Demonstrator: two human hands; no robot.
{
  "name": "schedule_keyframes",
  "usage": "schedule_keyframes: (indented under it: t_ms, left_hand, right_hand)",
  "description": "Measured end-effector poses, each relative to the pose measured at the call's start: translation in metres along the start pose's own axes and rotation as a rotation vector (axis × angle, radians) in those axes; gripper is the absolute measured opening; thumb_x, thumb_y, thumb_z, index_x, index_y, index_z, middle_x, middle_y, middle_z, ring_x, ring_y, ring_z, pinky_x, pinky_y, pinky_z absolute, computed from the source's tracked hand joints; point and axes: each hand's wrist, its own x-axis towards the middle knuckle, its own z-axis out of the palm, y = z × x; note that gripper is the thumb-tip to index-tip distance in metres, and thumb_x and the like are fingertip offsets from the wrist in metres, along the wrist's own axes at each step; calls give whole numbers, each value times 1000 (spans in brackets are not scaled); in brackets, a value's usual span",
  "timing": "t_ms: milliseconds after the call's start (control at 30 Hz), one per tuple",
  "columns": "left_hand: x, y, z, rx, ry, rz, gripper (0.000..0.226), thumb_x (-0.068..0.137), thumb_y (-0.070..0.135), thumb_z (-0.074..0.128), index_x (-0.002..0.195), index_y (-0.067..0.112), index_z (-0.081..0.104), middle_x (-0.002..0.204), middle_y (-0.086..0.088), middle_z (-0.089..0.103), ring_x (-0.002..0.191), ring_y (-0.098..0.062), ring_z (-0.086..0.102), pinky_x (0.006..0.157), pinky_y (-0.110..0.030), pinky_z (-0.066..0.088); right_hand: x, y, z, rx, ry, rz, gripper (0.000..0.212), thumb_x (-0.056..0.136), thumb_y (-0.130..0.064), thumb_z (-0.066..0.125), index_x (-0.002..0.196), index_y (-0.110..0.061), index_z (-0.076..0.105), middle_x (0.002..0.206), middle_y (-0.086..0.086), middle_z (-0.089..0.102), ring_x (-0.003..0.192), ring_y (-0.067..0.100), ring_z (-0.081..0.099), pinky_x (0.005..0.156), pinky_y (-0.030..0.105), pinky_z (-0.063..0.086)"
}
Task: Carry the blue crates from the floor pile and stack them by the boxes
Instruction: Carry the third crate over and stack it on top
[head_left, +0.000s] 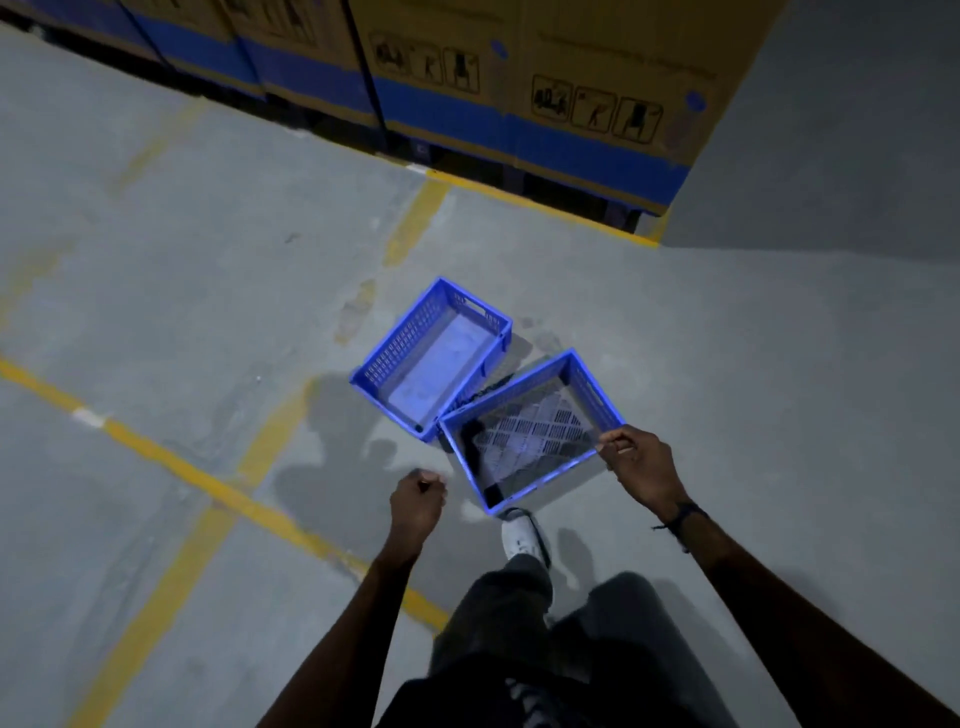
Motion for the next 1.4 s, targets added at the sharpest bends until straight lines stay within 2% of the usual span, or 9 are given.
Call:
schedule_keyframes:
  t_ms: [133,200,367,500,633,733,967,1267,1400]
  left_hand:
    - [65,-18,32,103,-10,-67,22,64,31,58,79,20,70,80,-9,76,85,-41,72,77,-52,59]
    - [89,-18,49,128,0,-121,23,64,25,58,83,20,71,82,-9,76,85,-40,72,77,-50,60]
    - [140,-21,96,225,62,-169,26,73,21,57,95,12,70,91,-12,76,91,-33,70,82,-38,56]
    - [195,-67,143,324,76,-191,21,84,6,60,105,6,65,101,-15,74,97,-34,68,78,-30,47]
    - [254,-115,186,429,37,-168,36,85,6,64,119,0,56,110,-18,68,100,-37,65,79,-36,47]
    - [302,-153,219,435,70,-198,48,85,9,66,129,-4,50,118,-26,63,108,-42,61,87,-43,47]
    - [380,-220,286,441,221,-307,60,83,6,69,131,-3,35,125,-34,48,106,-54,57,83,-54,47]
    - [384,-230,289,410,234,-365,60,81,9,64,127,16,26,110,-27,57,90,-49,61,83,-64,52]
    - [357,-199,269,402,241,-333,67,82,6,63,136,16,25,108,-26,54,92,-49,59,79,-58,51]
  right_hand:
    - [67,32,-7,-155,-32,60,18,84,-2,70,87,-20,72,74,-6,69,63,-7,61,64,1,41]
    - [106,59,-7,-203,-88,96,17,81,-4,71,96,-12,73,79,2,73,66,-7,65,66,1,42]
    - [214,135,12,-343,-161,108,37,79,-7,76,115,-10,66,96,7,76,92,30,74,89,34,54]
    - [293,196,45,-403,-249,90,48,82,-5,75,126,-3,60,110,18,72,93,35,71,85,28,46]
    - [366,262,88,-460,-308,57,73,70,-33,62,134,3,54,112,28,68,104,41,66,92,39,48]
    - [415,312,124,-545,-339,36,76,74,-30,62,140,4,47,117,33,63,113,45,60,95,41,44]
    - [481,418,166,-665,-319,1,99,75,-21,73,155,-18,16,131,25,51,113,47,55,92,57,51]
    - [493,433,163,-600,-350,25,94,85,-14,65,159,-13,6,118,28,57,104,47,59,84,43,50]
    - [479,404,149,-592,-367,39,99,76,-31,57,159,-9,8,116,31,59,103,49,60,86,47,50]
